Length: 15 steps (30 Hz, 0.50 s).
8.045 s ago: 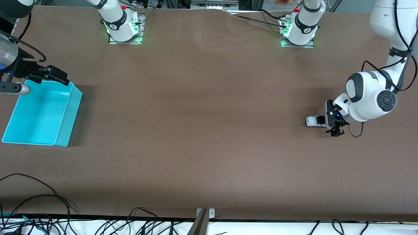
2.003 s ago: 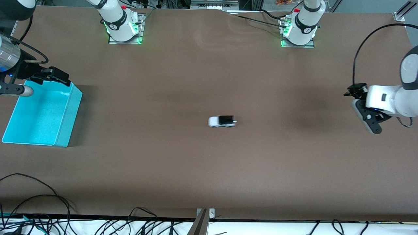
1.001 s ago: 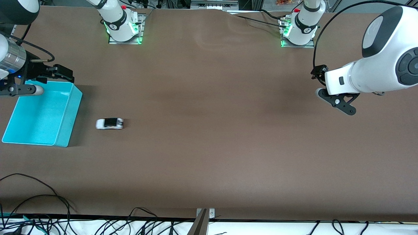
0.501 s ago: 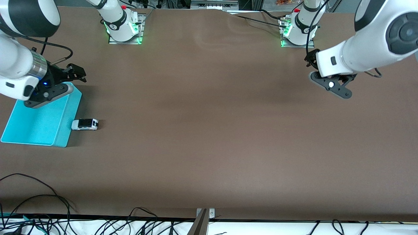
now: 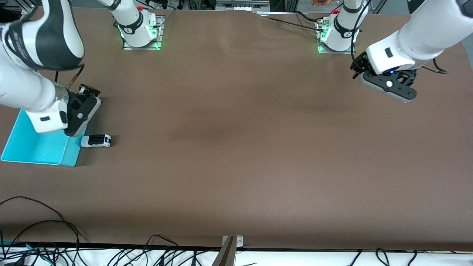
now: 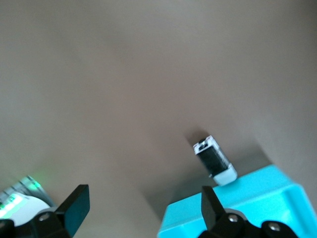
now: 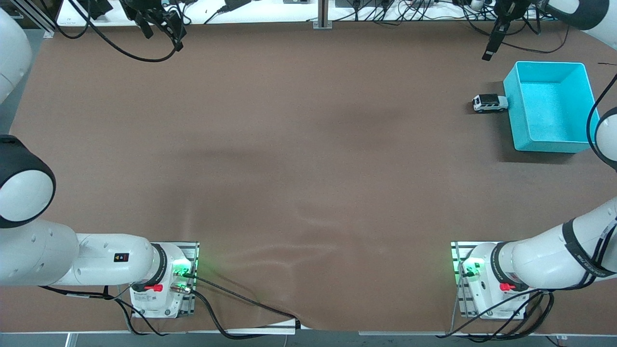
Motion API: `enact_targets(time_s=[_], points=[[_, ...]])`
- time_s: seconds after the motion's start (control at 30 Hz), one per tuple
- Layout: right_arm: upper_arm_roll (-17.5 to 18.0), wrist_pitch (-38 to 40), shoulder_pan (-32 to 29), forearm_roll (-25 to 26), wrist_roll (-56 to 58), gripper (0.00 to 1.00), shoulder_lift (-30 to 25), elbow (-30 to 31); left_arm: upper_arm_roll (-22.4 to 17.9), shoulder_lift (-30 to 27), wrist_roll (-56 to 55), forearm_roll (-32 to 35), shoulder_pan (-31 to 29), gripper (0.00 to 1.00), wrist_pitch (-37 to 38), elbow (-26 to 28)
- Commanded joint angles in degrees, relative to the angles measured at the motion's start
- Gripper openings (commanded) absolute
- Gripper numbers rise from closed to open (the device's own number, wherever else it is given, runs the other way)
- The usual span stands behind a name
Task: Wind and store white jeep toy
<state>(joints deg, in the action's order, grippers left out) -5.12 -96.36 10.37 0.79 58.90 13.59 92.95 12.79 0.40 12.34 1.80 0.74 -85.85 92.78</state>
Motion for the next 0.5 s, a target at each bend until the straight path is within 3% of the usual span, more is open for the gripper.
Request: enact_targets(time_s=[0.0,0.27,0.47], points=[[-0.33,-6.46,-2.01,0.36,9.73,1.00,0.83,4.51,-6.90,-2.59,-0.13,-0.66,4.10,1.00,-3.88,2.85],[-0.33,-19.64,-6.41,0.18,18.88,1.00,1.70,14.26,-9.71,-3.82,-0.39,-0.48,3.57,1.00,-6.52,2.15],[-0.33,-25.54,-9.66,-1.40,26.69,1.00,4.77,17.08,-10.94,-3.39,-1.88,-0.48,3.39,1.00,-6.44,1.09]])
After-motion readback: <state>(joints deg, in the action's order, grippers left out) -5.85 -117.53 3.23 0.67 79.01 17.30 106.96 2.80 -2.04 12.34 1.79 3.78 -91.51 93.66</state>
